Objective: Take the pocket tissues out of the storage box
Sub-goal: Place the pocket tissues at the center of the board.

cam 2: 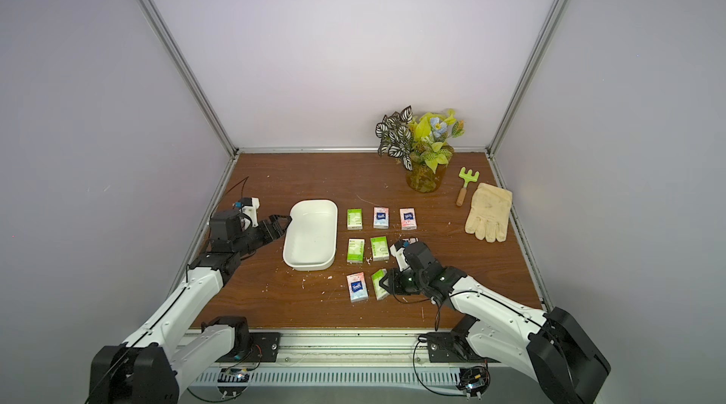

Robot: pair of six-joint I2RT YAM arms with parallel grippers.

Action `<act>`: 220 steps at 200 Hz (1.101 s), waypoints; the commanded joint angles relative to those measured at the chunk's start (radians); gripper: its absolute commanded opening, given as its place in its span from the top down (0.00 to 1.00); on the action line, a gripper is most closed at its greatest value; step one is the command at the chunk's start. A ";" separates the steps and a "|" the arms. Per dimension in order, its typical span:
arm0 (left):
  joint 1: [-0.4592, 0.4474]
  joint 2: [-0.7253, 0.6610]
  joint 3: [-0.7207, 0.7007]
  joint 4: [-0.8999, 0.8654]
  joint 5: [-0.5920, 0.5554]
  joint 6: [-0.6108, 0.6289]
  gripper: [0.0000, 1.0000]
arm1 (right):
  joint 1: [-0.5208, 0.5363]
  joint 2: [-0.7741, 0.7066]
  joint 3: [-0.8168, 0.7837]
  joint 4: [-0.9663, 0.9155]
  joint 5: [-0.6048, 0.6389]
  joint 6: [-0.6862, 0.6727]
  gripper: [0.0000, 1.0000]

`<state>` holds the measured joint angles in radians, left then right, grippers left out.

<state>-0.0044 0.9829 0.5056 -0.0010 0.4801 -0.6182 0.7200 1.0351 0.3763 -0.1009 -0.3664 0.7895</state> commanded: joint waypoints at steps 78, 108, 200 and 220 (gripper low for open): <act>0.010 0.000 0.011 -0.013 -0.011 0.012 0.19 | -0.046 0.000 0.026 -0.117 0.089 -0.001 0.43; 0.009 0.005 0.016 -0.017 -0.011 0.016 0.19 | -0.050 0.008 0.080 -0.203 0.139 -0.040 0.38; 0.009 0.011 0.019 -0.026 -0.011 0.021 0.19 | -0.049 0.095 0.125 -0.179 0.064 -0.081 0.40; 0.010 0.014 0.016 -0.025 -0.010 0.021 0.19 | -0.049 0.100 0.111 -0.141 0.021 -0.074 0.42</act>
<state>-0.0044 0.9897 0.5056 -0.0082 0.4740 -0.6170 0.6724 1.1309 0.4694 -0.2848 -0.2752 0.7250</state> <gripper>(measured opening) 0.812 0.587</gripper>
